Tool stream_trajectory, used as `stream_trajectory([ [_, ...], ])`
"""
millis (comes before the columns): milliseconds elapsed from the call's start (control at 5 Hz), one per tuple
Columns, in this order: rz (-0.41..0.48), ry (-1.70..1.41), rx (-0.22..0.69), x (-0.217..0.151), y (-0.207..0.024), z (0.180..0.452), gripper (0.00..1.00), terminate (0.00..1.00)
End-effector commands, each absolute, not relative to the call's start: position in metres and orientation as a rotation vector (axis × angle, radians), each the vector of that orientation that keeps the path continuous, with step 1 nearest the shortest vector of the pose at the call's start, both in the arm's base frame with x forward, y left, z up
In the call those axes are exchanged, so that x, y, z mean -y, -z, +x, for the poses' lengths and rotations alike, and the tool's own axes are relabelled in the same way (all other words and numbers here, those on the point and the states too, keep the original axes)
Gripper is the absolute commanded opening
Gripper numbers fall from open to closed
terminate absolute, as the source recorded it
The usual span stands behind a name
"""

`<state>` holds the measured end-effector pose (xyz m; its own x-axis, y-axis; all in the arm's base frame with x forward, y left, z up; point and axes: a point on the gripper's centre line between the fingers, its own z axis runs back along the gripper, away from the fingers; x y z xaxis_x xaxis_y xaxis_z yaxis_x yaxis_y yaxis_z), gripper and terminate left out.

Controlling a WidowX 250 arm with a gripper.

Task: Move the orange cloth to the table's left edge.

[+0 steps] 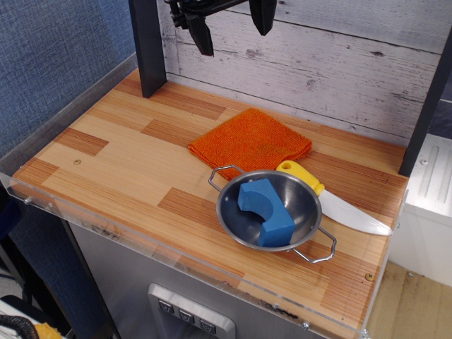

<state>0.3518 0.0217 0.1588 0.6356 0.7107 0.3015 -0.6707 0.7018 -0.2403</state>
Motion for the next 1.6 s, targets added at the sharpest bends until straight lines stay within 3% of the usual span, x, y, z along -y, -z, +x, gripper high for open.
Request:
stream_trajectory([
  [0,-0.109,-0.791,0.391,-0.022,-0.159,0.352,1.00,0.00],
  [200,-0.123,-0.861,0.381,-0.037,-0.148,0.350,1.00,0.00],
  [400,-0.118,-0.875,0.343,-0.037,-0.123,0.350,1.00,0.00],
  [1400,-0.048,-0.849,0.227,-0.017,-0.035,0.362,1.00,0.00],
])
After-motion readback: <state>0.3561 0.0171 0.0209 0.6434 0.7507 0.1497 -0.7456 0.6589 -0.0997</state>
